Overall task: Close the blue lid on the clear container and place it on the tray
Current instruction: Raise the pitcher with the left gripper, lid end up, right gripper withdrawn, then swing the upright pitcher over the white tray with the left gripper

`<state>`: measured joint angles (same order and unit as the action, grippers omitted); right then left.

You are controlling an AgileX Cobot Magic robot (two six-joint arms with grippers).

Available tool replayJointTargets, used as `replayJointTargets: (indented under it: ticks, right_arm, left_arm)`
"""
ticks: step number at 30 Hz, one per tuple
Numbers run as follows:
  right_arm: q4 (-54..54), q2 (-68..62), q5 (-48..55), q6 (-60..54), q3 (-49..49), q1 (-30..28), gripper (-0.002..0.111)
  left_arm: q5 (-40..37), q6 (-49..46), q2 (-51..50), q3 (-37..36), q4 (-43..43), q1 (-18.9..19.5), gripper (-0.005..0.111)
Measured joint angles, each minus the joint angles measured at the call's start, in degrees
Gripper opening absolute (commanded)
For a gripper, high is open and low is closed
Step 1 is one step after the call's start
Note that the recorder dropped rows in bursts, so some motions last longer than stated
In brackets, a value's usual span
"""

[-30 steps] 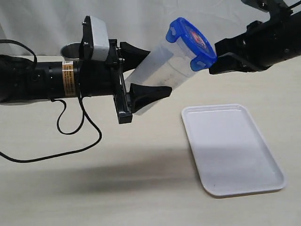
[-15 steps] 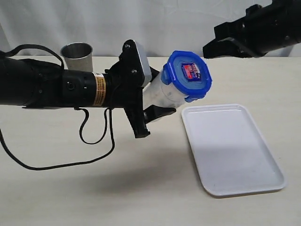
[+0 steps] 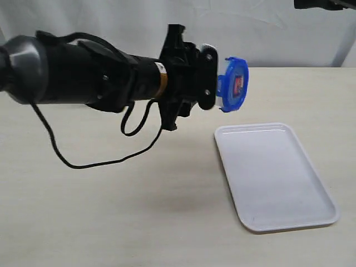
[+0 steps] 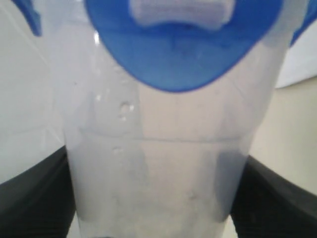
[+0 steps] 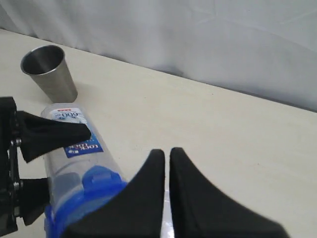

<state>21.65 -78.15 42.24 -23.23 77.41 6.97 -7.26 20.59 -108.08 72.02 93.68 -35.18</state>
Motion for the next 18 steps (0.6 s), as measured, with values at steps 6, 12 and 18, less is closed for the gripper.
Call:
replayJointTargets:
  ticks: [6,12,18]
  right_arm:
    - [-2.6,0.0,-1.3,1.8,0.0,0.0,0.004]
    - [-2.8,0.0,-1.3,1.8,0.0,0.0,0.004]
    - [-2.8,0.0,-1.5,1.8,0.0,0.0,0.004]
  left_arm:
    - [-14.1,-11.8,-8.1,6.2,5.7,-6.2,0.000]
    - [-21.8,-24.3,-15.0,12.2,6.0,-9.3,0.000]
    - [-17.5,-25.4,-16.1,14.6,6.0,-11.7,0.000]
